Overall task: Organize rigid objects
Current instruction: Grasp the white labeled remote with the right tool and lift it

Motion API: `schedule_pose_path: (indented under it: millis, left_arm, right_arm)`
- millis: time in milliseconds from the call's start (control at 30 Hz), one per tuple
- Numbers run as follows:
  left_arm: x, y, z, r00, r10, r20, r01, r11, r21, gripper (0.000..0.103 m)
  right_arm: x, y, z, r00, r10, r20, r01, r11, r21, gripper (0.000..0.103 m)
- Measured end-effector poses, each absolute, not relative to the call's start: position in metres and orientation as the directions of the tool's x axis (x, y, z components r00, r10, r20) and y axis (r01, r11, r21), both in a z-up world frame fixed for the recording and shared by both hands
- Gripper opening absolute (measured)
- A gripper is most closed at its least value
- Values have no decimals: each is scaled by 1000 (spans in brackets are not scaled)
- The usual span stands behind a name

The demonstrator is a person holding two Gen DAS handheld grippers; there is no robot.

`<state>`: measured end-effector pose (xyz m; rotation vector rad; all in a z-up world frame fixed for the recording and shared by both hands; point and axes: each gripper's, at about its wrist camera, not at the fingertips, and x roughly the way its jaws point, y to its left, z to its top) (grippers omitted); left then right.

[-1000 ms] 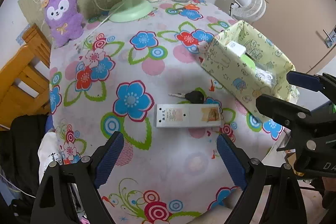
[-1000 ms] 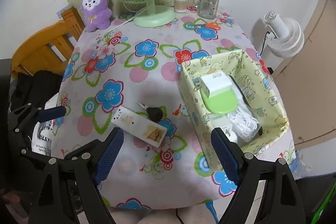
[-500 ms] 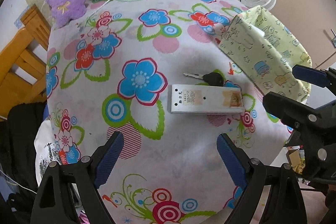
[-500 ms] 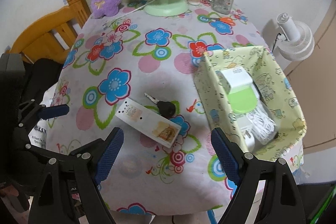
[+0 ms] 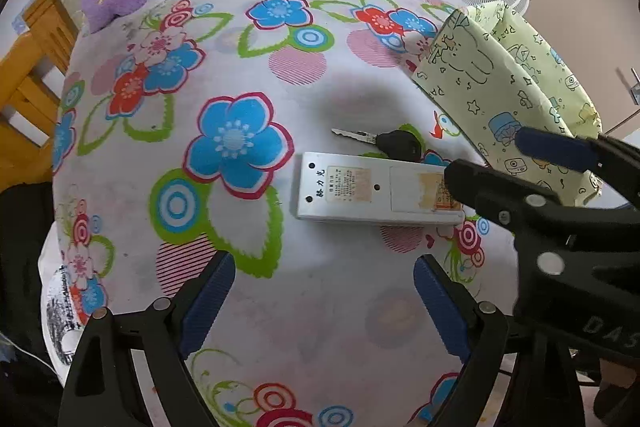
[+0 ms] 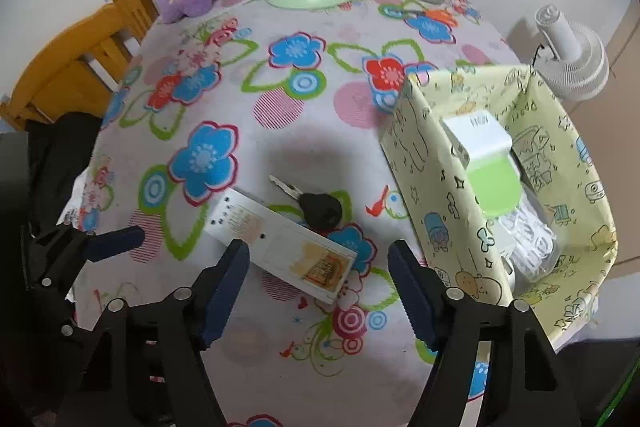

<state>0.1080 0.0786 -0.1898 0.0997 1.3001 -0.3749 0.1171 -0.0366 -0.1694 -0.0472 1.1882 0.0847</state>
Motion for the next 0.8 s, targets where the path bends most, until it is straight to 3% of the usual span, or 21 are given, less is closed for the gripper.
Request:
schedule_pose_path:
  millis: [133,200,267,567,800]
  left_arm:
    - [112,76,-200,198,-213,-957,313,939,-145,92]
    - [114,76,-203,189,-215,-958,305,940,-151,92]
    - [115,76,-206,185,-212,-960,299,942,-150,92]
    - [114,80,-212,179,-191,-965,294,946,-133,92]
    - [109,91,-214,187,-158,-970,315,945,-93,92]
  right_arm:
    - [122,-40,-184,337,34,-941,-77,997,8,58]
    - [126,-41,-192,325,30,-945,-69,998,8,44]
    - [129,-43,-197,314,34,-949,-63,998,15,40]
    - [137,-31,-208,277,73,-958,-207,978,15,41]
    - [143,-20,-218,212,88,-973,-346,938,9,60]
